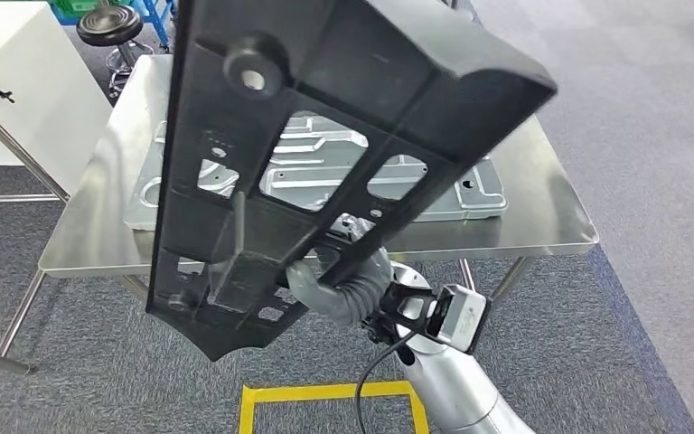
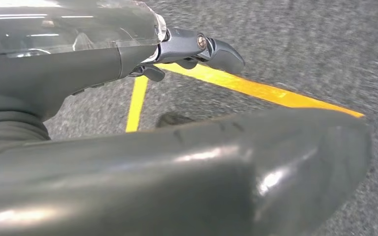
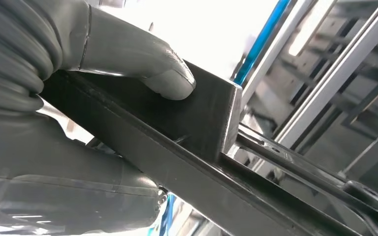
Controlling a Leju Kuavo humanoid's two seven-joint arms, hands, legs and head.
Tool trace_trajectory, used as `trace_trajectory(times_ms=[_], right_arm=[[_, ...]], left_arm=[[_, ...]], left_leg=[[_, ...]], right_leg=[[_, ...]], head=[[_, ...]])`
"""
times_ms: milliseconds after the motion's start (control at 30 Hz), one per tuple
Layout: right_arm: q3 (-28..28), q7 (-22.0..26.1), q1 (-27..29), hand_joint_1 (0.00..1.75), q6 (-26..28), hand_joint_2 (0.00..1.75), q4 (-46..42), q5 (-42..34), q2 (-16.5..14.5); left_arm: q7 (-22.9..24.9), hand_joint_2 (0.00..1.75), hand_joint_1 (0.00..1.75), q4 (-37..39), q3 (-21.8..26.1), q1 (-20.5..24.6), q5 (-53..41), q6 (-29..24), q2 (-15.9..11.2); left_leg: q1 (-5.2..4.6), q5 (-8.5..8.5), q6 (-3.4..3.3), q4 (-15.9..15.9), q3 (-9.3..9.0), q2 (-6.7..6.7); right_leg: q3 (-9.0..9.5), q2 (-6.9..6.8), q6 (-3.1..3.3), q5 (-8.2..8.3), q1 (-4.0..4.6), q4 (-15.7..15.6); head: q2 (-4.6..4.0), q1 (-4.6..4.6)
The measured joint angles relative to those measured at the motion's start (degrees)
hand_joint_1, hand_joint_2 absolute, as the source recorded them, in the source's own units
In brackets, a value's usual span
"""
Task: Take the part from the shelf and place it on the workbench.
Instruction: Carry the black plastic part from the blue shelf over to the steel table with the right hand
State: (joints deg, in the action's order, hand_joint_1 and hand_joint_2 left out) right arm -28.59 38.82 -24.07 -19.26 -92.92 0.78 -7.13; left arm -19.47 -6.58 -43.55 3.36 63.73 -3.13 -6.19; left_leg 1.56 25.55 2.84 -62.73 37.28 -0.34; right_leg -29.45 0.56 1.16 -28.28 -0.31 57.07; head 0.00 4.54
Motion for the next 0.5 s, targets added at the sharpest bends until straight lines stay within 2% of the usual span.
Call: trace_trajectory(times_ms=[33,67,167,200,233,267,333,367,400,433,500], right_arm=[[0.48,0.22,0.94,1.75,0.45,1.75,-0.75,0.37,0.71],[1.0,0.32,1.89,1.75,0.87,1.75,-1.51,0.7,1.4],[2.7,0.3,4.25,1.75,1.89,1.75,-3.84,1.28,3.28],[3.3,0.35,4.74,1.75,2.06,1.75,-4.61,1.29,3.86],[3.9,0.42,5.1,1.75,2.13,1.75,-5.33,1.27,4.43],[4.56,0.53,5.54,1.75,2.2,1.75,-5.93,1.2,5.0],[6.08,0.81,6.59,1.75,2.26,1.75,-6.7,0.9,6.09],[6.93,0.92,7.11,1.75,2.21,1.75,-6.97,0.63,6.59],[7.78,1.0,7.45,1.75,2.1,1.75,-7.23,0.3,7.02],[8.61,1.03,7.62,1.75,1.97,1.75,-7.53,-0.03,7.39],[10.1,1.1,7.67,1.75,1.75,1.75,-8.18,-0.54,7.99]], left_arm=[[0.02,0.0,0.0,0.0,-0.49,0.02,-0.01,0.31,-0.08],[0.05,0.0,0.0,0.0,-0.99,0.06,-0.01,0.56,-0.13],[0.18,0.0,0.0,0.0,-2.27,0.14,0.0,1.13,-0.14],[0.21,0.0,0.0,0.0,-2.62,0.17,0.0,1.25,-0.13],[0.22,0.0,0.0,0.0,-2.94,0.28,0.0,1.34,-0.13],[0.22,0.0,0.0,0.0,-3.25,0.41,0.0,1.39,-0.13],[0.24,0.0,0.0,0.0,-3.7,0.63,0.0,1.5,-0.13],[0.24,0.0,0.0,0.0,-3.87,0.64,0.0,1.55,-0.13],[0.24,0.0,0.0,0.0,-4.02,0.61,0.0,1.61,-0.13],[0.23,0.0,0.0,-0.01,-4.2,0.59,0.0,1.66,-0.13],[0.21,0.0,0.0,-0.02,-4.55,0.65,0.0,1.72,-0.01]], left_leg=[[-0.05,-1.72,-0.36,2.67,-0.54,0.04],[-0.15,-2.58,-0.86,4.11,-0.72,0.03],[-0.29,-1.97,-2.47,4.69,-1.4,-0.05],[-0.26,-1.72,-2.89,4.85,-1.93,-0.05],[-0.27,-1.45,-3.25,4.99,-2.46,-0.05],[-0.31,-1.12,-3.55,5.1,-2.91,-0.04],[-0.45,-0.29,-3.9,5.1,-3.7,-0.08],[-0.53,0.21,-3.96,5.1,-4.26,-0.12],[-0.6,0.75,-3.97,5.09,-4.96,-0.16],[-0.67,1.35,-3.93,5.1,-5.79,-0.19],[-0.83,2.59,-3.72,5.08,-7.53,-0.2]], right_leg=[[0.3,0.07,-0.39,-0.56,0.02,0.1],[0.46,0.13,-0.82,-0.99,0.07,0.2],[0.85,0.12,-1.91,-1.72,0.09,0.66],[0.5,0.01,-2.15,-2.2,0.03,1.73],[-0.55,-0.07,-2.41,-3.04,-0.05,3.8],[-2.47,-0.16,-2.6,-4.23,-0.12,7.03],[-7.52,-0.19,-2.82,-6.67,-0.13,14.15],[-9.47,-0.2,-2.83,-6.88,-0.13,16.11],[-10.47,-0.2,-2.75,-5.87,-0.12,16.04],[-10.48,-0.21,-2.59,-3.64,-0.08,13.98],[-8.91,-0.22,-1.89,2.17,0.21,6.89]], head=[[0.0,-0.01],[0.0,-0.01],[0.0,-0.01],[0.0,-0.02],[0.0,-0.02],[0.0,-0.02],[0.0,-0.01],[0.0,-0.01],[0.0,-0.01],[0.0,-0.01],[0.0,0.01]])
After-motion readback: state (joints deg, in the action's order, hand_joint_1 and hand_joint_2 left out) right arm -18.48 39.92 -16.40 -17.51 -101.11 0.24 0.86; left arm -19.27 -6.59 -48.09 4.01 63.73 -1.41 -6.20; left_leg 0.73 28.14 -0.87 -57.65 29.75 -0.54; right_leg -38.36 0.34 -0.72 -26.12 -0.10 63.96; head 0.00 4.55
